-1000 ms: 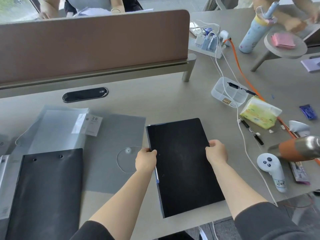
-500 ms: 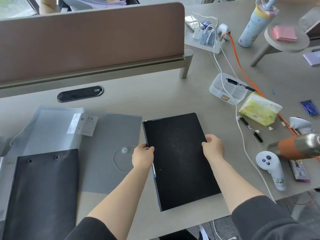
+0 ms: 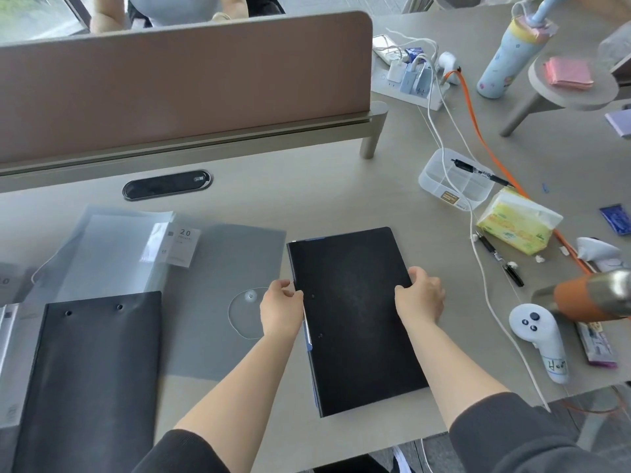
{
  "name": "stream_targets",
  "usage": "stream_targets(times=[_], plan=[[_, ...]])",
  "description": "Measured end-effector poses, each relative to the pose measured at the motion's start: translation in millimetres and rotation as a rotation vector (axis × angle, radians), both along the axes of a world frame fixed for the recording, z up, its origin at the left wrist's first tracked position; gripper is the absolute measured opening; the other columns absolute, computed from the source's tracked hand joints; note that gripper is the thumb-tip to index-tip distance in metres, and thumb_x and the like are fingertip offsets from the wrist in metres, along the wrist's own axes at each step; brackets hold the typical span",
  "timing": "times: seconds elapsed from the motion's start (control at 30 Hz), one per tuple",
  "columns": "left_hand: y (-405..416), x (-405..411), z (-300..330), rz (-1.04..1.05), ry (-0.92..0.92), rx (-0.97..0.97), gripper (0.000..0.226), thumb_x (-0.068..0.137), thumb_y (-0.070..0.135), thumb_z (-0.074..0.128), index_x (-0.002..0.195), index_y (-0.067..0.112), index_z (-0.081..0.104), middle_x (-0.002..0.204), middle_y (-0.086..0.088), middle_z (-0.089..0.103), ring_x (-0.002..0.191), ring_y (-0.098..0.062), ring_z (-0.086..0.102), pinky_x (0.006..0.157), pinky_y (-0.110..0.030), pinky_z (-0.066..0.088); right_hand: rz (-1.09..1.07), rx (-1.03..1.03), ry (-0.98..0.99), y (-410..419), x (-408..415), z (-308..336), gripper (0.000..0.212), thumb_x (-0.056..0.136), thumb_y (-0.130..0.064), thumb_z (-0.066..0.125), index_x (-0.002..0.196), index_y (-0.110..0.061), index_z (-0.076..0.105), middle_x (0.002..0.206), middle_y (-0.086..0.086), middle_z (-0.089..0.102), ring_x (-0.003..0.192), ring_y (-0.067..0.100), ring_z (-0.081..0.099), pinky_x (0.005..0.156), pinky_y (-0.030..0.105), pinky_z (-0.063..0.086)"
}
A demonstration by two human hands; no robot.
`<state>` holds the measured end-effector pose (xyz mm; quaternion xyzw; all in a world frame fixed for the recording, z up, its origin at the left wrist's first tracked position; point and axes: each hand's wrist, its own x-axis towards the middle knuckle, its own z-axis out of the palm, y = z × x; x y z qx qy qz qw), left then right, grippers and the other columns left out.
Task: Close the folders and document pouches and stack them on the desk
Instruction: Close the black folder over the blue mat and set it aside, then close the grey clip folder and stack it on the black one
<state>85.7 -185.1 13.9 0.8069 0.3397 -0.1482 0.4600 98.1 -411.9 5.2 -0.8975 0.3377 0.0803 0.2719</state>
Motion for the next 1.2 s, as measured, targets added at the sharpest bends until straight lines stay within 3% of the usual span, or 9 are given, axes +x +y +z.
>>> stream_targets(times=[0.07, 0.23, 0.37, 0.47, 0.6, 0.7, 0.83, 1.0, 1.2], plan=[[6, -4, 5, 0.009, -0.026, 0.019, 0.033, 0.095, 0.017, 0.052, 0.127, 0.015, 0.059, 0.101, 0.004, 0.064, 0.076, -0.011, 0.059, 0.068, -0.024, 0.044, -0.006, 0.037, -0.094, 10, -1, 4, 0.040, 0.087, -0.013, 0.058, 0.127, -0.019, 0.057, 0.122, 0.012, 0.052, 0.112, 0.033, 0.049, 0.092, 0.040, 0.045], [41, -19, 15, -0.003, -0.058, 0.081, 0.024, 0.094, 0.022, 0.053, 0.112, 0.016, 0.069, 0.107, 0.001, 0.070, 0.093, -0.019, 0.061, 0.077, -0.025, 0.043, 0.184, 0.171, -0.272, 66, -3, 23, 0.028, 0.092, -0.011, 0.058, 0.118, -0.018, 0.062, 0.118, 0.005, 0.051, 0.101, 0.023, 0.057, 0.074, 0.026, 0.042], [83, -37, 25, 0.023, -0.082, 0.131, 0.020, 0.092, 0.023, 0.051, 0.097, 0.016, 0.069, 0.098, 0.003, 0.069, 0.092, -0.022, 0.064, 0.077, -0.033, 0.052, 0.366, 0.305, -0.290, 125, -11, 34, 0.029, 0.093, -0.011, 0.055, 0.120, -0.019, 0.062, 0.119, 0.000, 0.053, 0.095, 0.016, 0.060, 0.074, 0.024, 0.045], [122, -54, 28, 0.042, -0.103, 0.202, 0.023, 0.091, 0.019, 0.051, 0.104, 0.018, 0.070, 0.107, 0.000, 0.066, 0.098, -0.021, 0.061, 0.082, -0.032, 0.050, 0.529, 0.374, -0.214, 170, -23, 38, 0.039, 0.093, -0.012, 0.052, 0.131, -0.024, 0.056, 0.126, -0.005, 0.052, 0.098, 0.014, 0.059, 0.083, 0.032, 0.050], [179, -80, 30, 0.074, -0.138, 0.343, 0.034, 0.090, 0.016, 0.053, 0.121, 0.022, 0.065, 0.126, 0.000, 0.057, 0.118, -0.023, 0.047, 0.096, -0.036, 0.044, 0.725, 0.401, -0.102, 227, -44, 39, 0.049, 0.094, -0.015, 0.050, 0.142, -0.026, 0.046, 0.138, -0.005, 0.050, 0.119, 0.018, 0.054, 0.100, 0.036, 0.045], [226, -103, 33, 0.076, -0.134, 0.508, 0.041, 0.091, 0.022, 0.057, 0.132, 0.025, 0.058, 0.140, 0.002, 0.050, 0.132, -0.025, 0.038, 0.107, -0.041, 0.035, 0.768, 0.456, -0.005, 271, -63, 38, 0.053, 0.095, -0.014, 0.049, 0.145, -0.026, 0.042, 0.133, -0.001, 0.054, 0.111, 0.019, 0.057, 0.091, 0.029, 0.042], [280, -129, 29, 0.083, 0.018, 0.597, 0.062, 0.092, 0.033, 0.059, 0.149, 0.030, 0.035, 0.161, -0.005, 0.022, 0.150, -0.027, 0.014, 0.119, -0.050, 0.018, 0.760, 0.497, 0.100, 319, -83, 28, 0.056, 0.093, -0.018, 0.048, 0.146, -0.030, 0.037, 0.138, -0.003, 0.050, 0.112, 0.019, 0.057, 0.094, 0.036, 0.049], [328, -146, 19, 0.013, 0.166, 0.646, 0.081, 0.089, 0.048, 0.060, 0.155, 0.033, 0.016, 0.166, -0.007, 0.000, 0.153, -0.029, -0.004, 0.120, -0.055, 0.009, 0.806, 0.446, 0.141, 360, -95, 24, 0.064, 0.093, -0.019, 0.049, 0.152, -0.025, 0.027, 0.153, 0.001, 0.036, 0.135, 0.022, 0.042, 0.108, 0.037, 0.038], [359, -150, 8, -0.002, 0.195, 0.654, 0.090, 0.085, 0.054, 0.063, 0.155, 0.034, 0.011, 0.165, -0.009, -0.001, 0.152, -0.029, -0.005, 0.118, -0.057, 0.009, 0.786, 0.420, 0.120, 395, -100, 20, 0.067, 0.093, -0.017, 0.050, 0.154, -0.021, 0.024, 0.155, 0.000, 0.036, 0.141, 0.023, 0.032, 0.112, 0.035, 0.032]])
